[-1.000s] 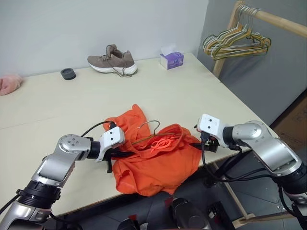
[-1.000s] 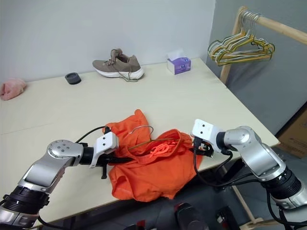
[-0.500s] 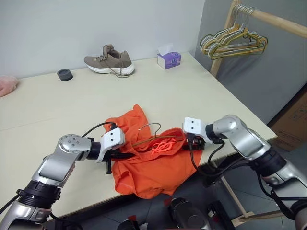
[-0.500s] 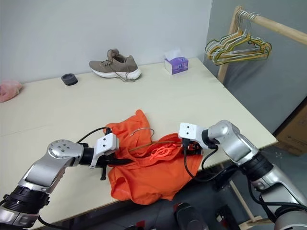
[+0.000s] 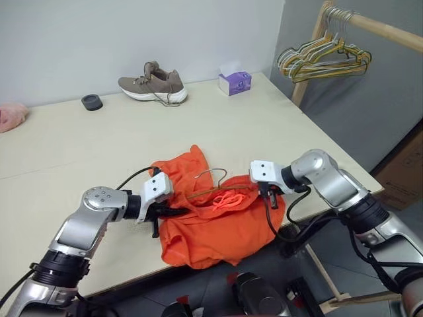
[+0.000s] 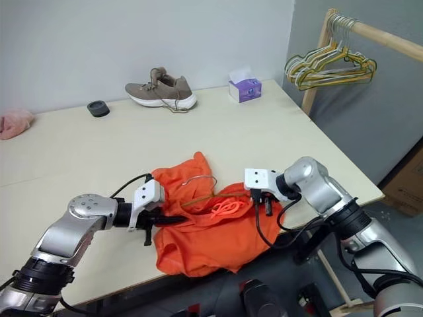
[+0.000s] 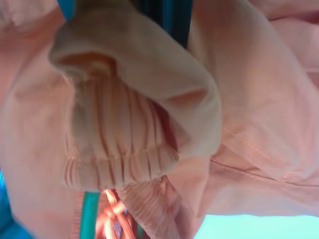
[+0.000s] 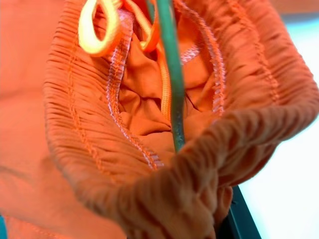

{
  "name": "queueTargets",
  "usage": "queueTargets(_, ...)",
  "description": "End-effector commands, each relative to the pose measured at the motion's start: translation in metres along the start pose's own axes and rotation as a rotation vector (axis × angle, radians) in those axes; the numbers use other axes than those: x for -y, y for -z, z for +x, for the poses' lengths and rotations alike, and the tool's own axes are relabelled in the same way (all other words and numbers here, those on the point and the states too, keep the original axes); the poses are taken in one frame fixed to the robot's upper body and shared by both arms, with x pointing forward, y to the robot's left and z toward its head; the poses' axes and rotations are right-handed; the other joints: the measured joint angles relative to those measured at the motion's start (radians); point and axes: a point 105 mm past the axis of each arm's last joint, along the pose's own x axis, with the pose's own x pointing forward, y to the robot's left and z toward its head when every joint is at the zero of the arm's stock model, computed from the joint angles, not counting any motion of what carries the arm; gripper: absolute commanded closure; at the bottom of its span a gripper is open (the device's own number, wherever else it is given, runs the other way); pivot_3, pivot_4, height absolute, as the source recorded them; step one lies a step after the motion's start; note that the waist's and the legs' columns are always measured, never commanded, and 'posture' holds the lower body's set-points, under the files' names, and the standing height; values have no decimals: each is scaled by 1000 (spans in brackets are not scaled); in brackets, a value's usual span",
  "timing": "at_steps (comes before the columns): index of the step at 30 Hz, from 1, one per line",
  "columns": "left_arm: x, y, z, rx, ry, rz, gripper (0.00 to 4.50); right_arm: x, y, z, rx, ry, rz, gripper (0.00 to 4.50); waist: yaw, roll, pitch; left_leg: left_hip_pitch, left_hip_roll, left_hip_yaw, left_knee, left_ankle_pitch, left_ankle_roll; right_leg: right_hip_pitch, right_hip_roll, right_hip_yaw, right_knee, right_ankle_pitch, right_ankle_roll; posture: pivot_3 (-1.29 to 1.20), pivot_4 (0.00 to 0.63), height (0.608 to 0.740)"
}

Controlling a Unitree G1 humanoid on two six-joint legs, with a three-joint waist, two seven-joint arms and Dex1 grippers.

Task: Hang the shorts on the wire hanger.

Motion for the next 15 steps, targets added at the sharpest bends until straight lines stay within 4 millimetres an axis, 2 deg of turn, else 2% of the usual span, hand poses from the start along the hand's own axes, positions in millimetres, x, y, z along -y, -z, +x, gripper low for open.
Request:
queueTargets(1,-6,-18,-14,100,-32,-8,3088,6,-21,-13,60,30,-51,4500,-5,0,0,0,0,0,0,0,0,0,0,0,0,0,0,-240,54,740)
queueTargets(4,-6,-18,-20,119,-38,-28,2167,7,-19,-15,60,40,-41,4500,-7,0,0,1,0,0,0,0,0,0,0,1,1,0,0,-236,53,740)
queueTargets(10,-12,-20,-44,189,-129,-36,349,6,0,-30,46,55,43,4500,-3,0,0,0,0,0,0,0,0,0,0,0,0,0,0,-230,52,740)
queueTargets(15,-40,-21,-70,232,-305,-67,349,7,22,-48,28,89,169,4500,2,0,0,0,0,0,0,0,0,0,0,0,1,0,0,-228,53,740)
